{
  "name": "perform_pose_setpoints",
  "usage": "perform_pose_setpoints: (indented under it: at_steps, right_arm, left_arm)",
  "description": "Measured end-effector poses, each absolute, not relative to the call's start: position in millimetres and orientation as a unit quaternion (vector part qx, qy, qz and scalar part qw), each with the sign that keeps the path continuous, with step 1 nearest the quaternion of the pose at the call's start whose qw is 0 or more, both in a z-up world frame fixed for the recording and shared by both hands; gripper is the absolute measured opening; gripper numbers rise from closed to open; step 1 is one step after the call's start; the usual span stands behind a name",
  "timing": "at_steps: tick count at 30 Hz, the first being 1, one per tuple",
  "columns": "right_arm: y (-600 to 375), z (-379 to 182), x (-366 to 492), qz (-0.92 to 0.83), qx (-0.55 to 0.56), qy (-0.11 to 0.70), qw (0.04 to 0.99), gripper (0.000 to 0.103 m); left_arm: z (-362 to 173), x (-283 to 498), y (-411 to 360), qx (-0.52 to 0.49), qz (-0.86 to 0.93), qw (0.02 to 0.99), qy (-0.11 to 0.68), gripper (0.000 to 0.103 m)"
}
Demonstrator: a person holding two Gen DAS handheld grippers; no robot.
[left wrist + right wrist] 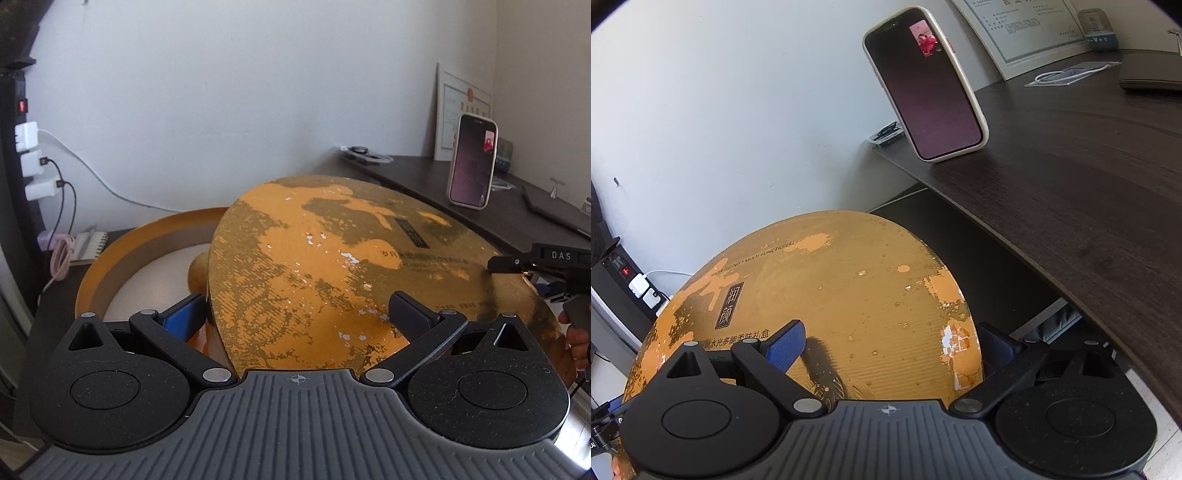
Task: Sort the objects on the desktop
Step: 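Carry the lid with both grippers over the box, tilting it flat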
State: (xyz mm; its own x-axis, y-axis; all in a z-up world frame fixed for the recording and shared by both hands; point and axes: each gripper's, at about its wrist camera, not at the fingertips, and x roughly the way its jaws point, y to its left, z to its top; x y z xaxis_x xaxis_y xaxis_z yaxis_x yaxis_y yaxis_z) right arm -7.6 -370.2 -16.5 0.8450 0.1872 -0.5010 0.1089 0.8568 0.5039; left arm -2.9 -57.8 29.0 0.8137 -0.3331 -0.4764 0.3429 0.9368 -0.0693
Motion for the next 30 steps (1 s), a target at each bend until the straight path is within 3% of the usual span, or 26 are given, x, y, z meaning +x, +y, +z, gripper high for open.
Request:
perform_pose_setpoints:
  at_steps: [30]
  right_arm:
    - [-263,15,107,0.135,0.16,0.263,0.942,0.099]
  left_arm:
    - [21,25,71,-0.081,-0.075,0.972,0.21,0.102]
